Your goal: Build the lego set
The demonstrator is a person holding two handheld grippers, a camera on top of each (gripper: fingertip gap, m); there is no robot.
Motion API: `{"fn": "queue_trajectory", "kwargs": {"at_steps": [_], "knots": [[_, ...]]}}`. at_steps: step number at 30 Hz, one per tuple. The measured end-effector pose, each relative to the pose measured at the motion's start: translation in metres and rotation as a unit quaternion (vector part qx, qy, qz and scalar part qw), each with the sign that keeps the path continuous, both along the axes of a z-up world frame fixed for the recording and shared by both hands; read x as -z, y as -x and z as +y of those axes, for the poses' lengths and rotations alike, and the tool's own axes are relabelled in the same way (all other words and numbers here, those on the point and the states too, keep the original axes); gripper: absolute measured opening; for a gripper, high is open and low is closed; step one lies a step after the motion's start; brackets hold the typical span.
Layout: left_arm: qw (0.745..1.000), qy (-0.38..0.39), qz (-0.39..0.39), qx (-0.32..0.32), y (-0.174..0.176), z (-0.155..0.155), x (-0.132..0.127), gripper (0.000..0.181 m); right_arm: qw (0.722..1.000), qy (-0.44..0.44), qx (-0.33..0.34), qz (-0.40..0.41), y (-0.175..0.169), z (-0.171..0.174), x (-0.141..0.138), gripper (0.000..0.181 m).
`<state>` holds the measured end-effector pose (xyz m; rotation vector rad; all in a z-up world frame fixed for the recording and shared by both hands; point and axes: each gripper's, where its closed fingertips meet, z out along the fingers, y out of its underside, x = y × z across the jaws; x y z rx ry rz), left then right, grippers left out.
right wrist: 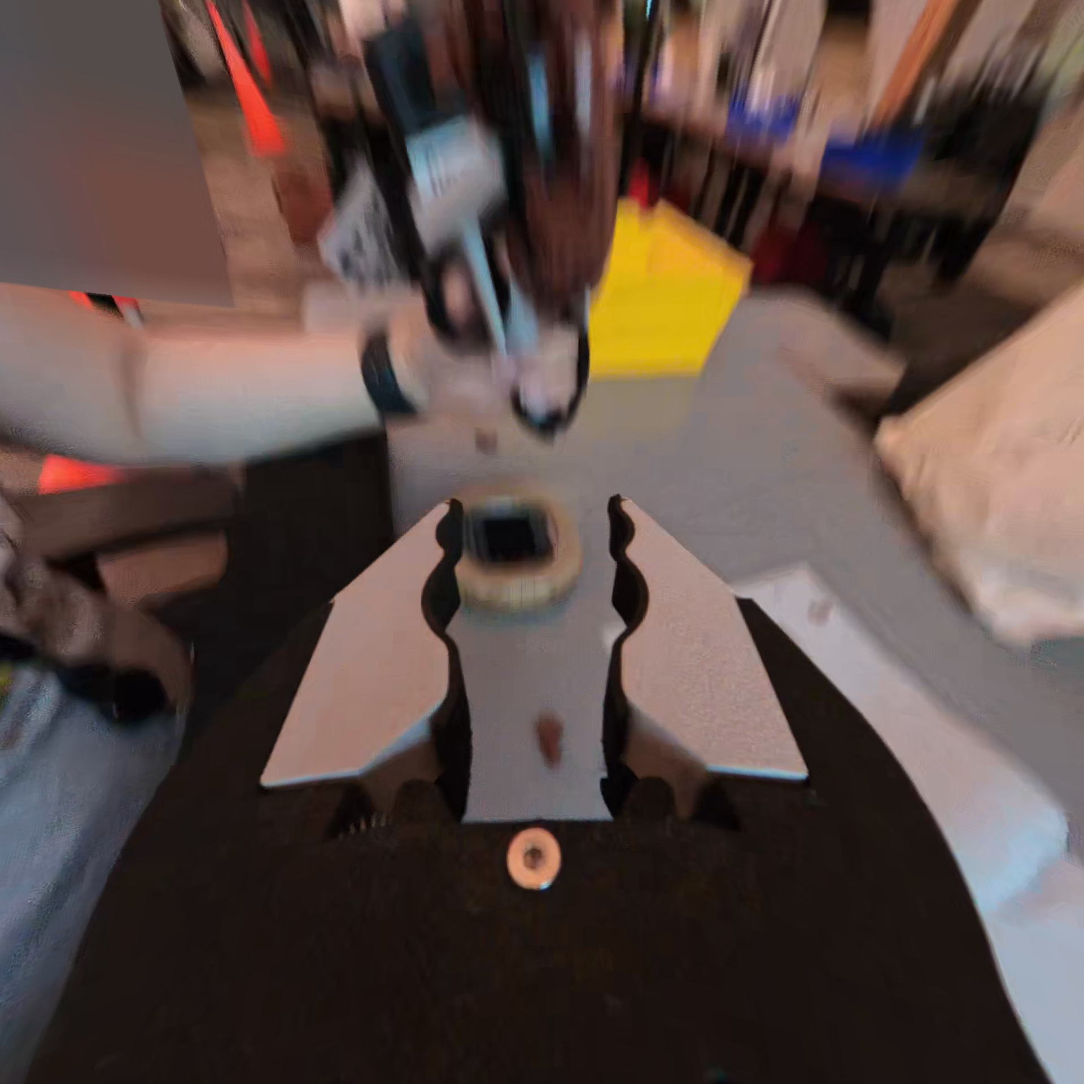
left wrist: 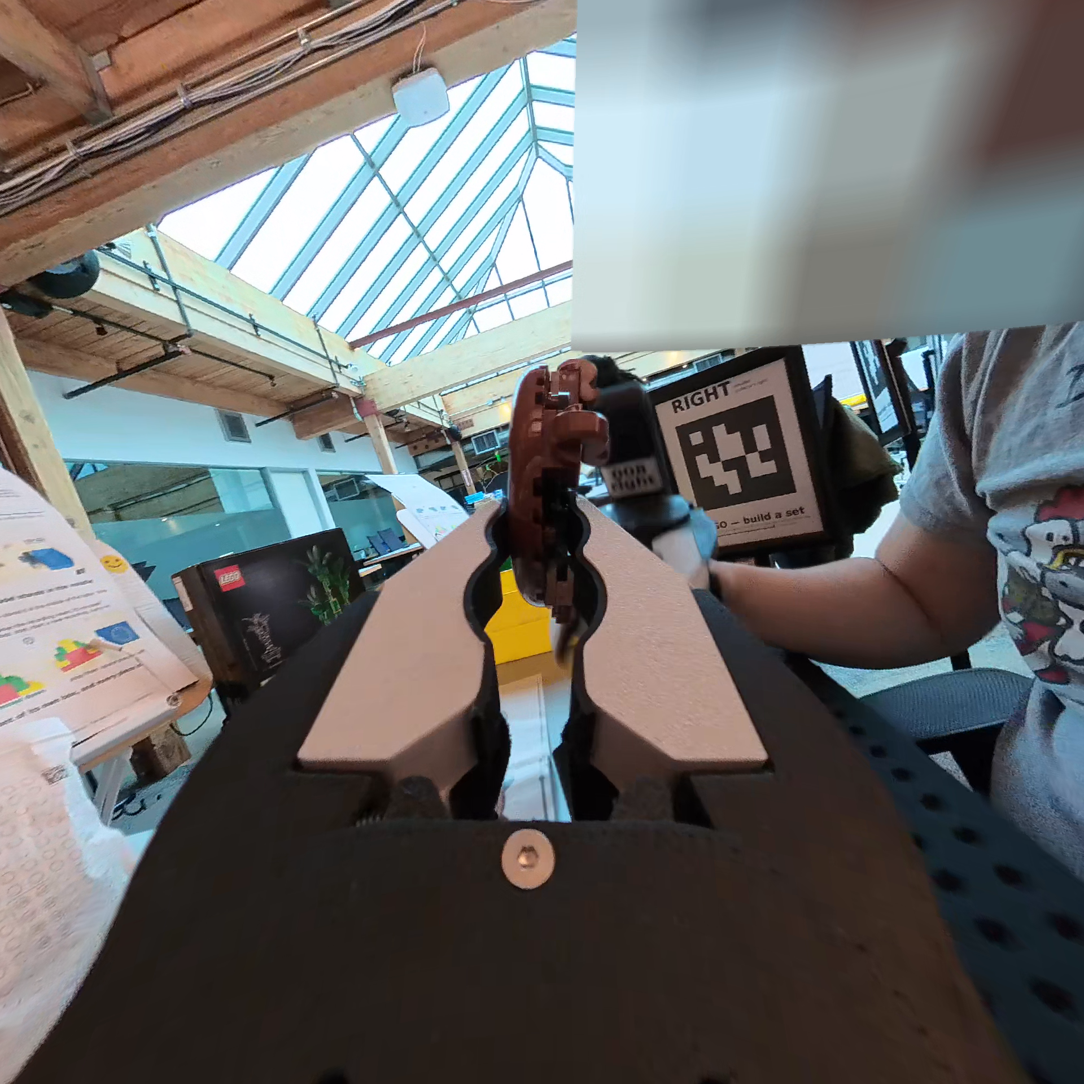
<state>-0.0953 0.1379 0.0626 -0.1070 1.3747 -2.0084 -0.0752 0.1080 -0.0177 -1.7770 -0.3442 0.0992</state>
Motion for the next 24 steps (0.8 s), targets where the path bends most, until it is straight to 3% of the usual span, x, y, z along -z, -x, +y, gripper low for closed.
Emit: {"fn": "queue_trajectory", "kwargs": {"at_steps": [2, 3, 6, 8, 10, 14, 16, 19, 21, 24], "knots": [[1.000, 0.002, -0.001, 0.010, 0.002, -0.004, 0.000, 0.016, 0.994, -0.110, -0.016, 0.013, 0.007, 0.001, -0.054, 0.053], [1.000, 0.004, -0.001, 0.014, 0.003, -0.005, 0.000, 0.016, 0.991, -0.130, -0.024, 0.011, 0.009, 0.003, -0.067, 0.053], [1.000, 0.008, 0.003, 0.026, 0.005, -0.008, -0.001, 0.016, 0.991, -0.129, -0.042, 0.005, 0.005, 0.016, -0.072, 0.051], [1.000, -0.004, 0.008, 0.022, 0.003, -0.012, 0.003, 0.017, 0.985, -0.146, -0.086, 0.030, 0.014, 0.015, -0.078, 0.039], [1.000, -0.008, 0.013, 0.022, 0.001, -0.014, 0.006, 0.017, 0.985, -0.122, -0.112, 0.038, 0.016, 0.015, -0.074, 0.020], [0.999, -0.030, 0.033, 0.008, -0.008, -0.018, 0.015, 0.017, 0.990, -0.091, -0.103, 0.004, 0.009, 0.012, -0.066, 0.020], [0.996, -0.060, 0.060, -0.006, -0.014, -0.021, 0.026, 0.037, 0.993, -0.076, -0.091, -0.017, 0.002, 0.009, -0.064, 0.020], [0.986, -0.105, 0.133, -0.013, -0.022, -0.016, 0.043, 0.051, 0.996, -0.042, -0.066, -0.048, -0.016, 0.006, -0.057, 0.019], [0.984, -0.101, 0.144, -0.019, -0.023, -0.008, 0.043, 0.050, 0.997, -0.006, -0.056, -0.059, -0.029, 0.005, -0.044, 0.019], [0.981, -0.085, 0.175, -0.015, -0.027, -0.005, 0.043, 0.043, 0.996, 0.034, -0.077, -0.013, -0.033, 0.006, -0.023, 0.016]]}}
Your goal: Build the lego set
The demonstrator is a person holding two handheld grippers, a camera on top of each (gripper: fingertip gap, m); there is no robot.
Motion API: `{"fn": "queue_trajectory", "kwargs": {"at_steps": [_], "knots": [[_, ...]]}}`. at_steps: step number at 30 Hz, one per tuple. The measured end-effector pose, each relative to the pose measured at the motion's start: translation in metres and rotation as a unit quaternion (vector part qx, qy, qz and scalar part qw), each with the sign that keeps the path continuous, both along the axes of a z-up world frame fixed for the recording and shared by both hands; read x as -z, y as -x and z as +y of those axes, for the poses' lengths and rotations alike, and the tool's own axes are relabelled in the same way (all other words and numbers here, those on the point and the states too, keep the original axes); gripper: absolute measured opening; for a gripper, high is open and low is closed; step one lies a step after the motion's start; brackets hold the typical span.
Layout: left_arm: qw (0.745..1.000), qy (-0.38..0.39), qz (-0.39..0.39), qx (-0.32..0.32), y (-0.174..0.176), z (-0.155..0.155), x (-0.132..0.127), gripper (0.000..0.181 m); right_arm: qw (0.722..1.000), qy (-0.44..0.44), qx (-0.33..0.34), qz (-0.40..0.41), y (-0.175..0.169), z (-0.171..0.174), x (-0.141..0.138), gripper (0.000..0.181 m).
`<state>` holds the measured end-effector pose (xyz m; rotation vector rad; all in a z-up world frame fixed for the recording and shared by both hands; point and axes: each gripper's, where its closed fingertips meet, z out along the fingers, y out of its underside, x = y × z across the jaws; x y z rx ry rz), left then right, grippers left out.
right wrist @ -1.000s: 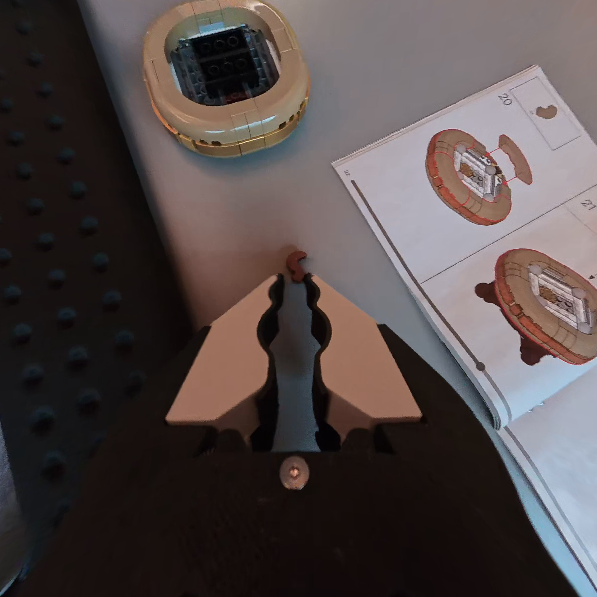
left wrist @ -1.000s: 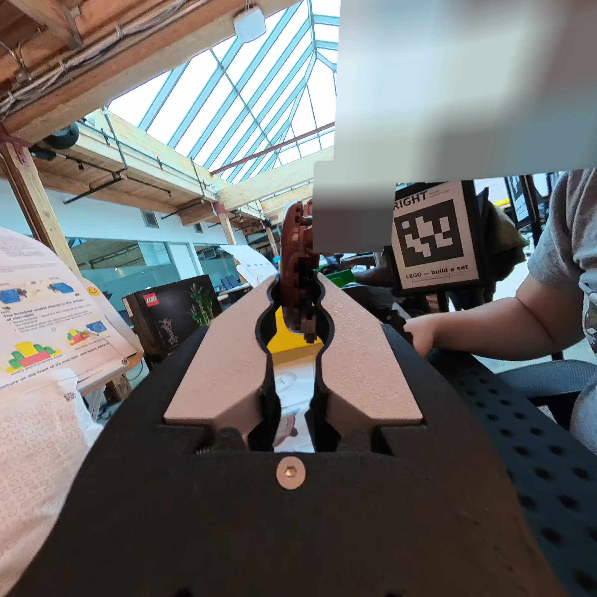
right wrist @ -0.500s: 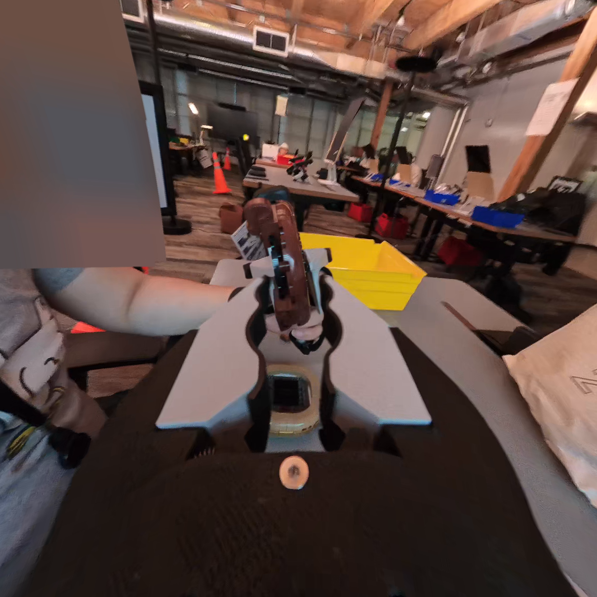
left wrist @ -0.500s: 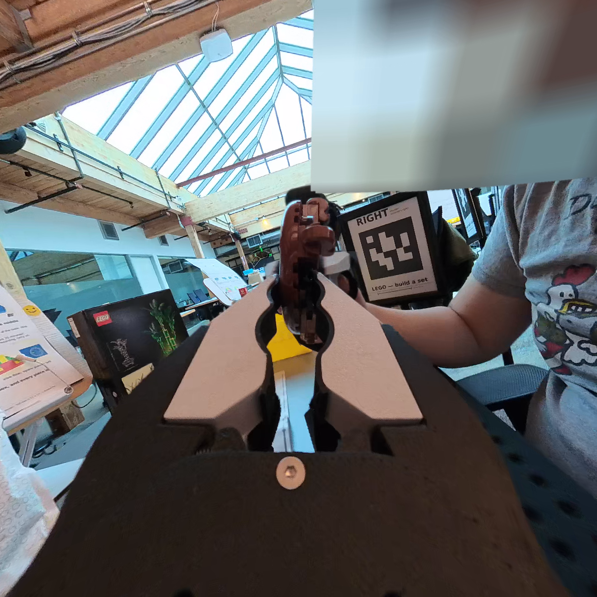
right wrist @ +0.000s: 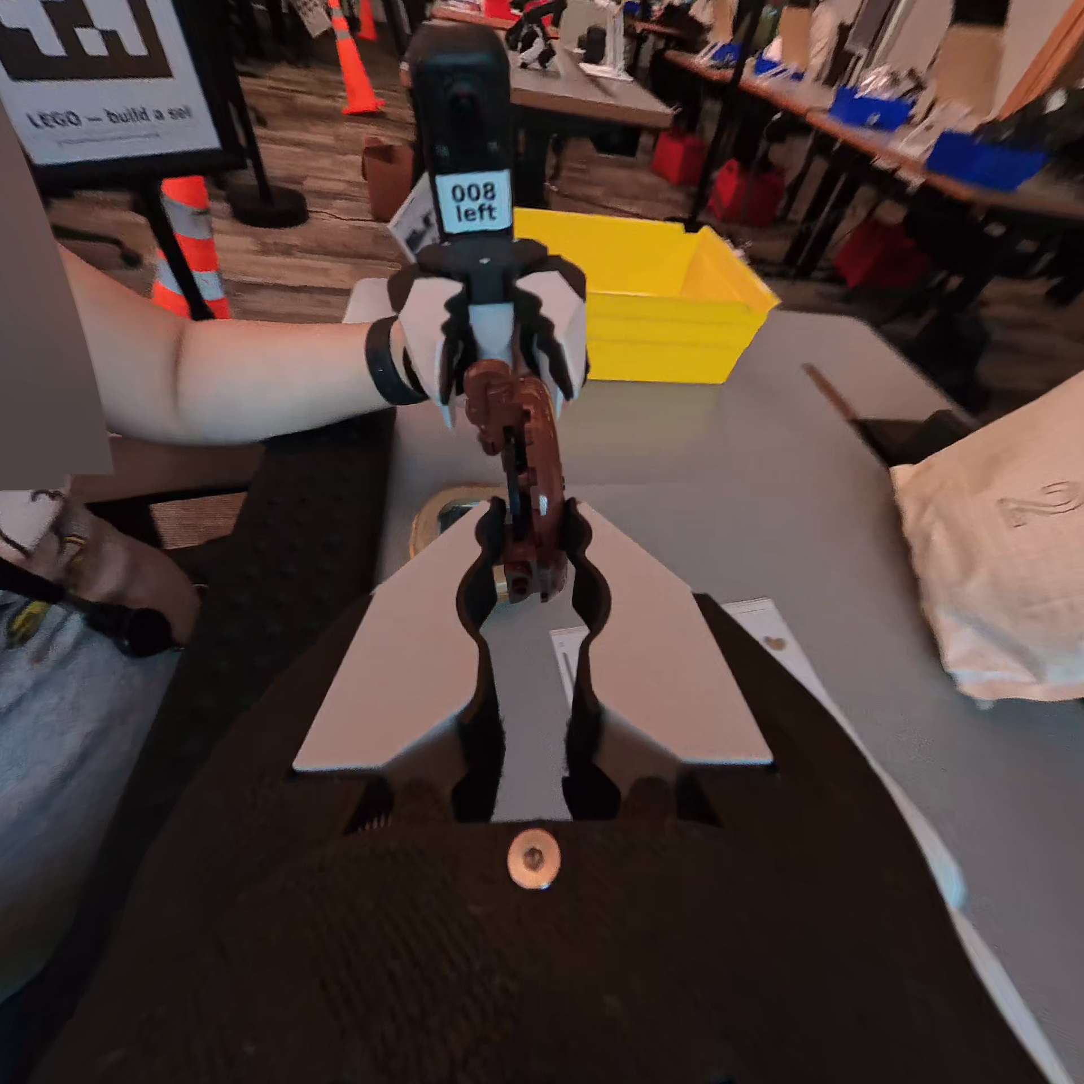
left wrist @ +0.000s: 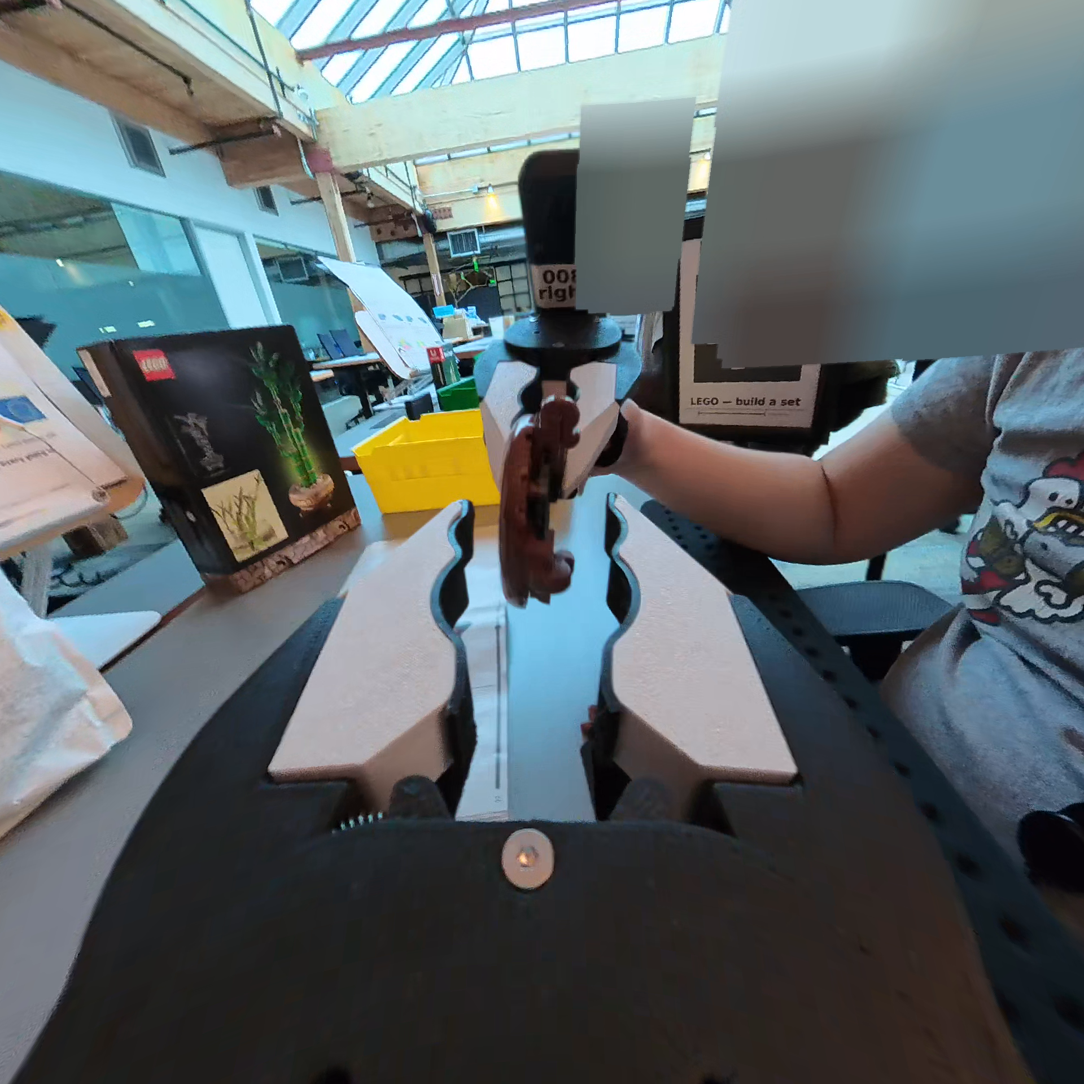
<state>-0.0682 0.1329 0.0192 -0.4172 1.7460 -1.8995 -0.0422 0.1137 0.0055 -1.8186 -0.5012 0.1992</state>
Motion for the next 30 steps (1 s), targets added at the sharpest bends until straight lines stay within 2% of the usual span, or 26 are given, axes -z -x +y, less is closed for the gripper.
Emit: {"fn": "queue_trajectory", "kwargs": {"at_steps": [4, 7, 11, 13, 16, 18, 20, 22, 25, 26, 30], "knots": [[0.998, -0.052, 0.013, -0.026, -0.011, -0.006, 0.018, 0.037, 1.000, 0.010, -0.020, 0.003, 0.005, 0.003, 0.016, 0.019], [0.993, -0.113, -0.007, -0.038, -0.012, -0.010, 0.032, 0.015, 1.000, 0.007, -0.017, -0.017, 0.005, 0.004, 0.022, 0.019], [0.974, -0.204, -0.044, -0.083, -0.020, -0.011, 0.050, 0.020, 0.996, 0.005, -0.002, -0.084, 0.002, 0.005, 0.035, 0.020], [0.965, -0.238, -0.057, -0.098, -0.023, -0.012, 0.056, 0.016, 0.994, -0.017, 0.002, -0.110, 0.002, 0.005, 0.034, 0.020], [0.957, -0.245, -0.090, -0.126, -0.026, -0.009, 0.049, 0.016, 0.988, -0.064, 0.032, -0.137, -0.007, 0.006, 0.026, 0.023], [0.946, -0.257, -0.111, -0.165, -0.030, 0.001, 0.042, 0.016, 0.985, -0.075, 0.078, -0.133, -0.020, 0.002, 0.017, 0.054], [0.921, -0.292, -0.148, -0.209, -0.033, 0.012, 0.039, 0.015, 0.979, -0.060, 0.133, -0.144, -0.032, -0.010, 0.018, 0.050], [0.905, -0.308, -0.171, -0.239, -0.036, 0.018, 0.036, 0.015, 0.966, -0.015, 0.191, -0.176, -0.037, -0.020, 0.038, 0.041], [0.900, -0.308, -0.172, -0.255, -0.041, 0.022, 0.036, 0.015, 0.947, 0.098, 0.227, -0.206, -0.025, -0.033, 0.096, 0.034], [0.899, -0.310, -0.172, -0.257, -0.042, 0.022, 0.037, 0.015, 0.946, 0.132, 0.219, -0.199, -0.014, -0.036, 0.115, 0.034], [0.898, -0.316, -0.174, -0.253, -0.043, 0.018, 0.041, 0.015, 0.937, 0.174, 0.247, -0.177, 0.001, -0.035, 0.145, 0.022]]}}
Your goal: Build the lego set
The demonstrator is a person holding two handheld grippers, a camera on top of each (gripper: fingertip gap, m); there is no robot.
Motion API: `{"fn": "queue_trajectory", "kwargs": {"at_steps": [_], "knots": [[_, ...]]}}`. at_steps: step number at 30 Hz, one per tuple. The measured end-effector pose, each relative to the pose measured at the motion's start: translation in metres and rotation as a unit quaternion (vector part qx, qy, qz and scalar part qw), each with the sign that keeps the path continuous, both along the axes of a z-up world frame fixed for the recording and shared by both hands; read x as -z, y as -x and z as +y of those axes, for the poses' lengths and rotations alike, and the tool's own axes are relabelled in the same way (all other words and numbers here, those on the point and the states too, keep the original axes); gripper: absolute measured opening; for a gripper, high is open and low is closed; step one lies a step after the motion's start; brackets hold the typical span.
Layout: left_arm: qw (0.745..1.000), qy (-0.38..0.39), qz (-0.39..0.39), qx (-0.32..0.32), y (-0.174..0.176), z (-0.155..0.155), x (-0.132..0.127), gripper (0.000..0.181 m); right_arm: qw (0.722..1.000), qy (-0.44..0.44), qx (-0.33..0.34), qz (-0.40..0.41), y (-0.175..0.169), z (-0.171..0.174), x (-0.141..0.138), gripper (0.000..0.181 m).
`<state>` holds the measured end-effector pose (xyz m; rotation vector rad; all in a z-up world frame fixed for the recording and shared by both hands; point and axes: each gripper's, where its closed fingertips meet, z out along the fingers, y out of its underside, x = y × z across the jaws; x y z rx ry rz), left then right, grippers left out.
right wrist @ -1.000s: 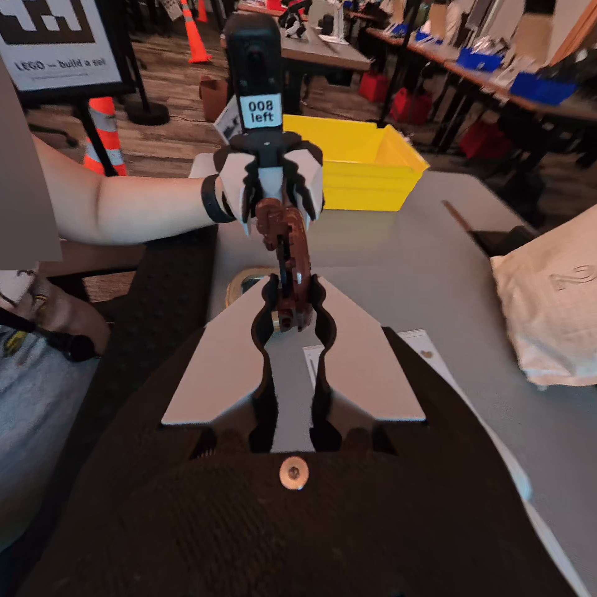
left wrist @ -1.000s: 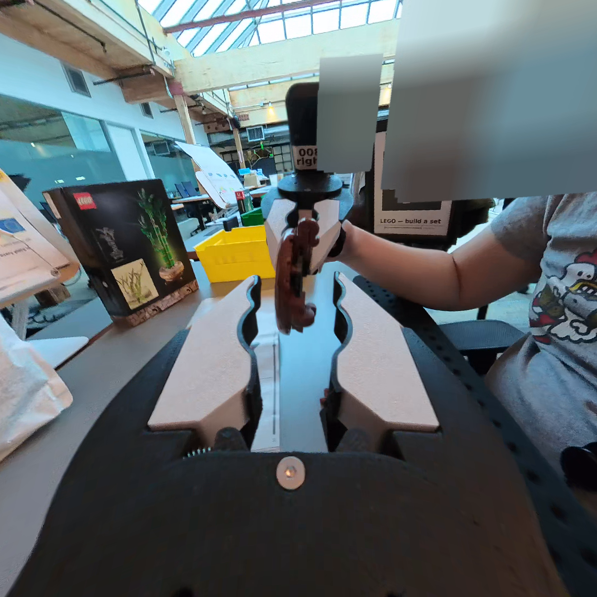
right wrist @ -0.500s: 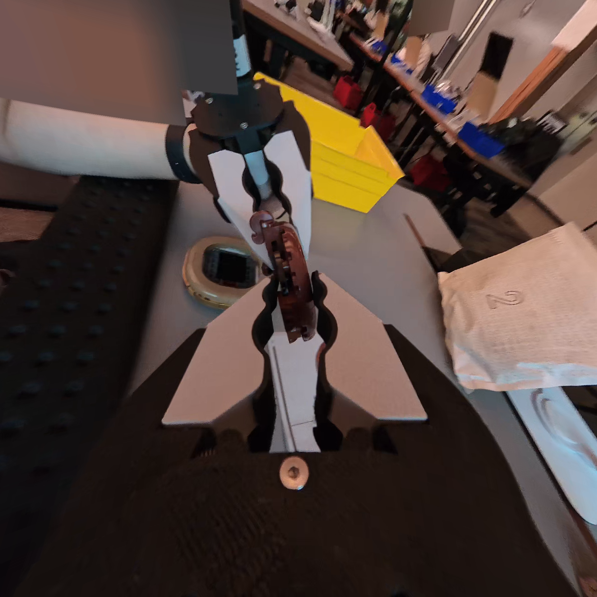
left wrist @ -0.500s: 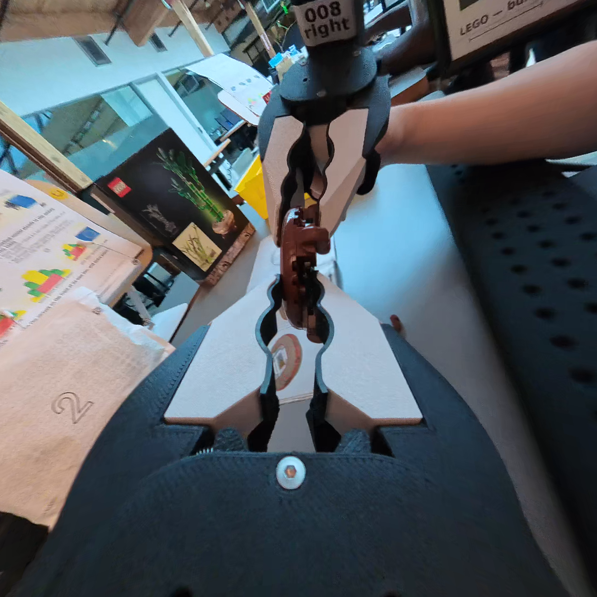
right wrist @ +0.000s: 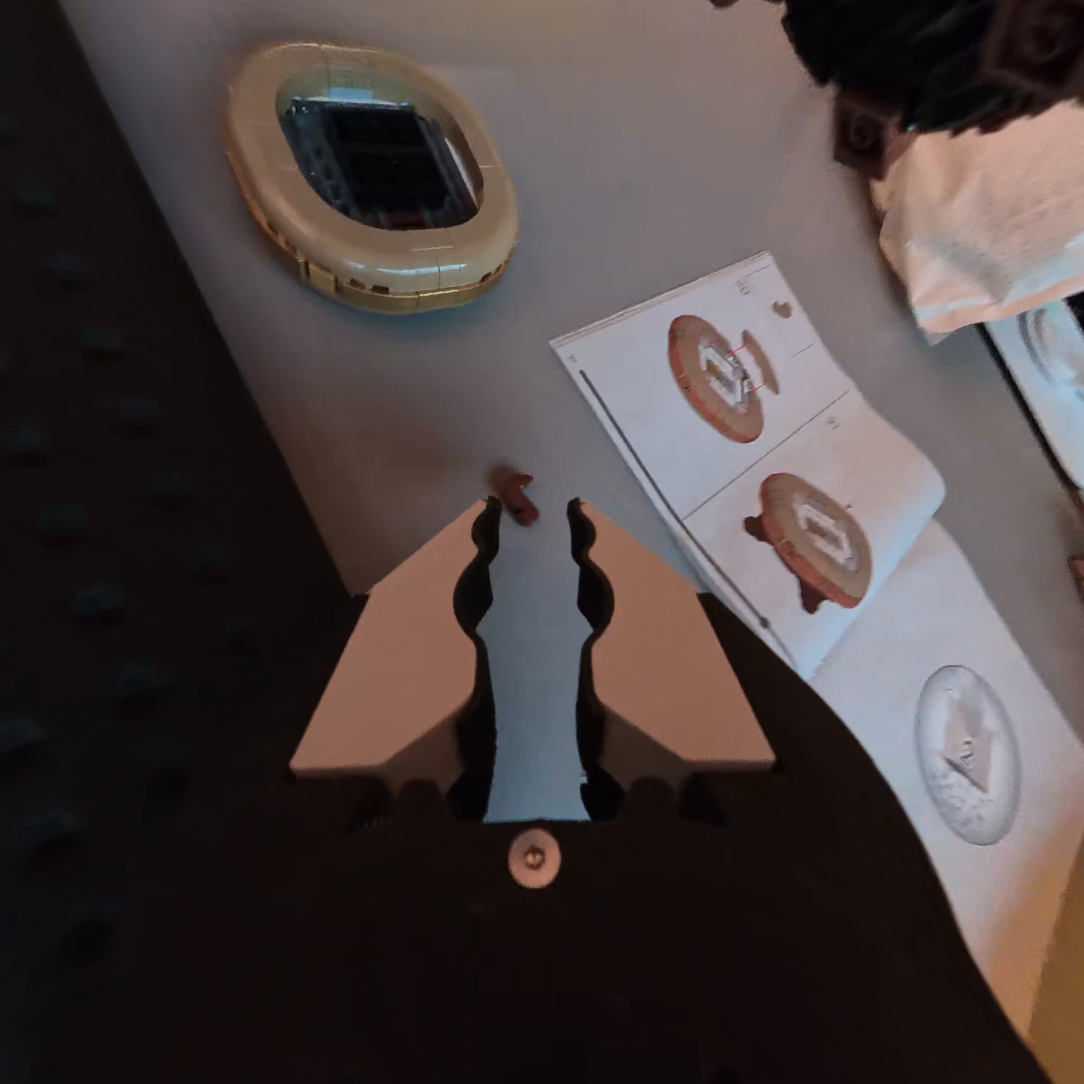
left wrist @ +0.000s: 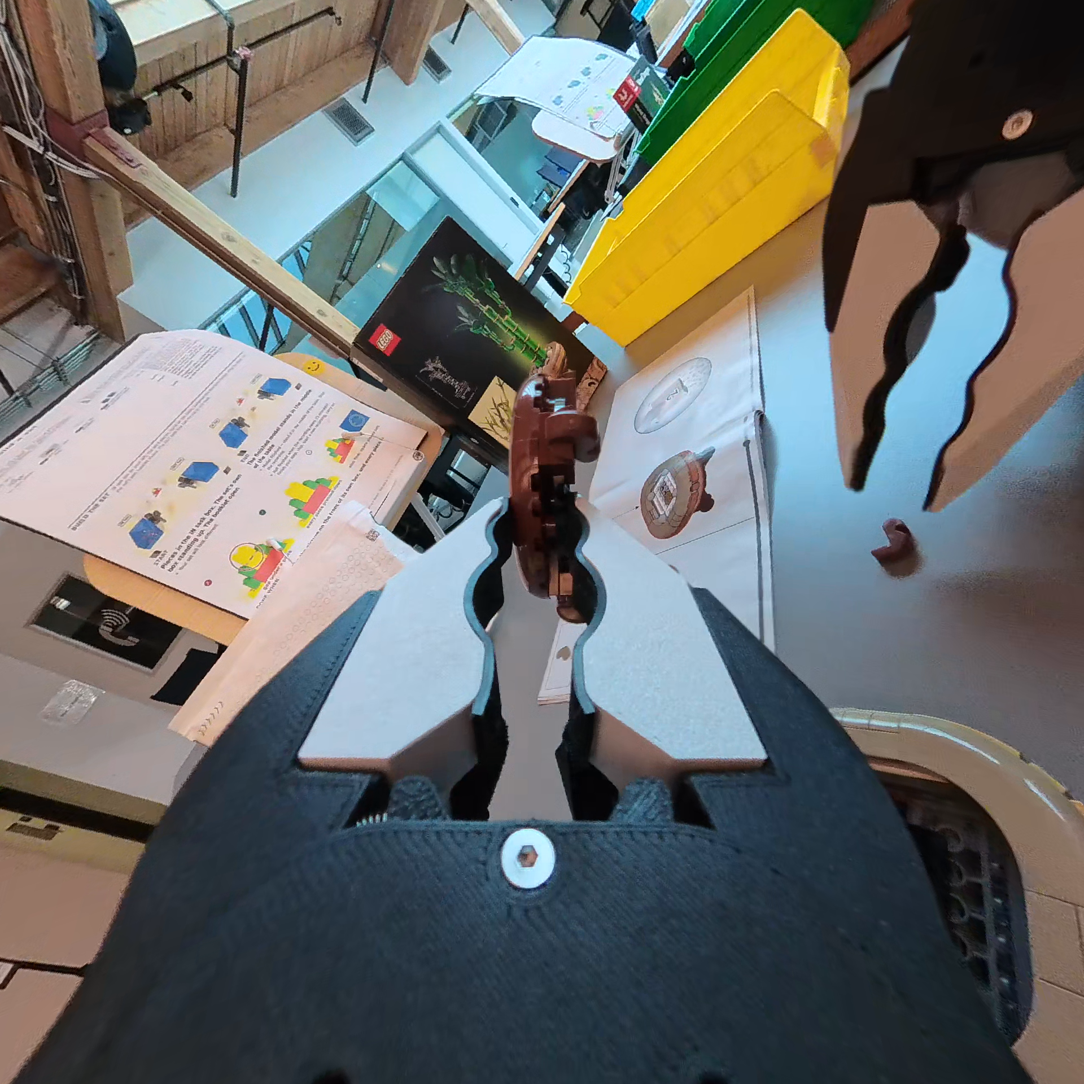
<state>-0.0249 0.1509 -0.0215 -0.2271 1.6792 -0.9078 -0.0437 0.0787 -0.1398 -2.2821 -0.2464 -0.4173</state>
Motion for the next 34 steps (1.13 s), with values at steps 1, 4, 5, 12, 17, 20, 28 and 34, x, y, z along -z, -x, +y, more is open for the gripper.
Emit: {"fn": "queue_trajectory", "kwargs": {"at_steps": [1, 4, 5, 12, 17, 20, 28, 34], "knots": [[1.000, 0.001, -0.001, 0.000, 0.000, -0.001, 0.000, 0.015, 1.000, 0.004, 0.003, 0.016, 0.003, 0.002, 0.004, 0.023], [1.000, 0.006, 0.004, 0.003, 0.000, -0.001, 0.001, 0.015, 0.999, 0.042, -0.001, 0.012, -0.001, 0.001, 0.016, 0.025], [1.000, 0.009, 0.005, 0.004, -0.001, -0.001, 0.001, 0.015, 0.999, 0.050, -0.012, 0.009, -0.002, 0.001, 0.018, 0.023], [0.999, 0.036, 0.018, 0.010, -0.001, 0.004, 0.001, 0.016, 0.992, 0.112, -0.040, 0.050, -0.007, 0.006, 0.020, 0.015], [0.999, 0.035, 0.013, 0.009, 0.000, 0.005, -0.002, 0.016, 0.986, 0.141, 0.010, 0.092, -0.011, 0.007, 0.024, 0.010], [0.999, 0.041, 0.012, 0.015, 0.002, 0.004, -0.004, 0.016, 0.983, 0.149, 0.004, 0.104, -0.010, 0.007, 0.024, 0.007], [0.999, 0.047, 0.013, 0.017, 0.002, 0.005, -0.004, 0.016, 0.983, 0.133, -0.011, 0.127, -0.011, 0.009, 0.021, 0.006], [0.997, 0.050, -0.034, 0.045, 0.011, -0.001, -0.018, 0.015, 0.890, -0.066, -0.069, 0.445, 0.012, 0.005, -0.055, 0.006]]}}
